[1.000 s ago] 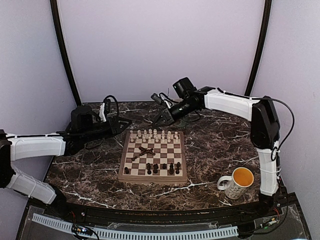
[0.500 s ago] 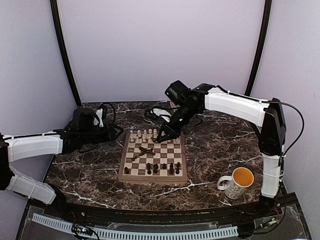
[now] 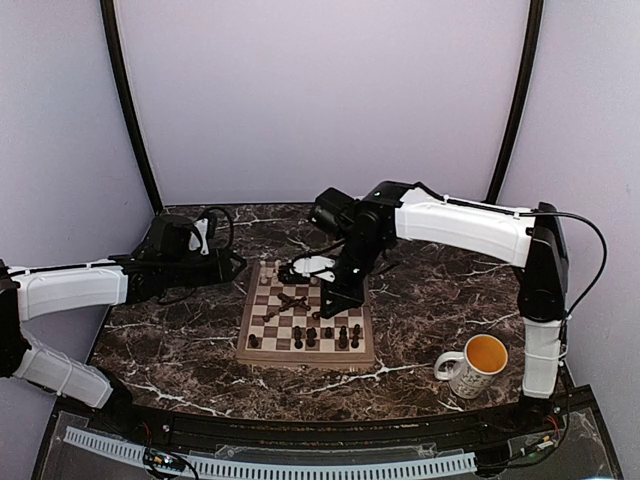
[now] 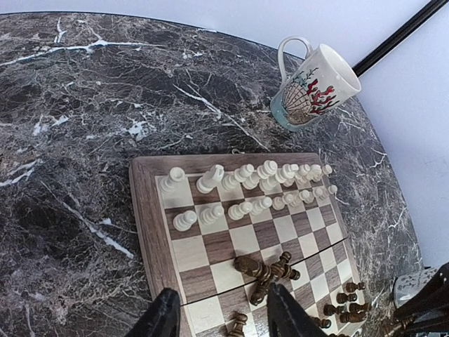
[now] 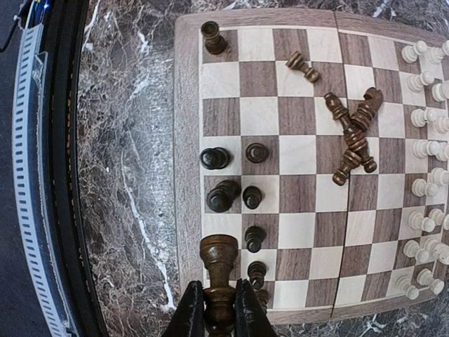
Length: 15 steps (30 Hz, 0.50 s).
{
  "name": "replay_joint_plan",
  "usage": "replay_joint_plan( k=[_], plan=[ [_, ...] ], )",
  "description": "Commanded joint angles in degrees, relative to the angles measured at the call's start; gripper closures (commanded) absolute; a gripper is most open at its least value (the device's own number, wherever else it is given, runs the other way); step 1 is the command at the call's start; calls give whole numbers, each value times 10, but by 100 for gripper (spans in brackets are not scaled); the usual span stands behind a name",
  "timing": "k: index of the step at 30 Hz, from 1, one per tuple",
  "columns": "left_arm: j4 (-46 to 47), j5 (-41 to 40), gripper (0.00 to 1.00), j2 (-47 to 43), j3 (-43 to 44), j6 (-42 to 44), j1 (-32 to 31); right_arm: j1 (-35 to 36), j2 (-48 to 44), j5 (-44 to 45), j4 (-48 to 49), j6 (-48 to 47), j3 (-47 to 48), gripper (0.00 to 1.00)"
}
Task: Set up the chess pieces on the board
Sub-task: Place the bishop on c8.
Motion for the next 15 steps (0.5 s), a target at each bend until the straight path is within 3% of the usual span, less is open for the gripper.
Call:
replay_joint_plan(
  k=[1, 15],
  plan=[
    [-14, -5, 56, 4, 22, 12, 3, 30, -2, 48, -30, -29, -1, 88],
    [-20, -4, 56, 3, 14, 13, 4, 76, 48, 112, -47, -35, 8, 87]
  ],
)
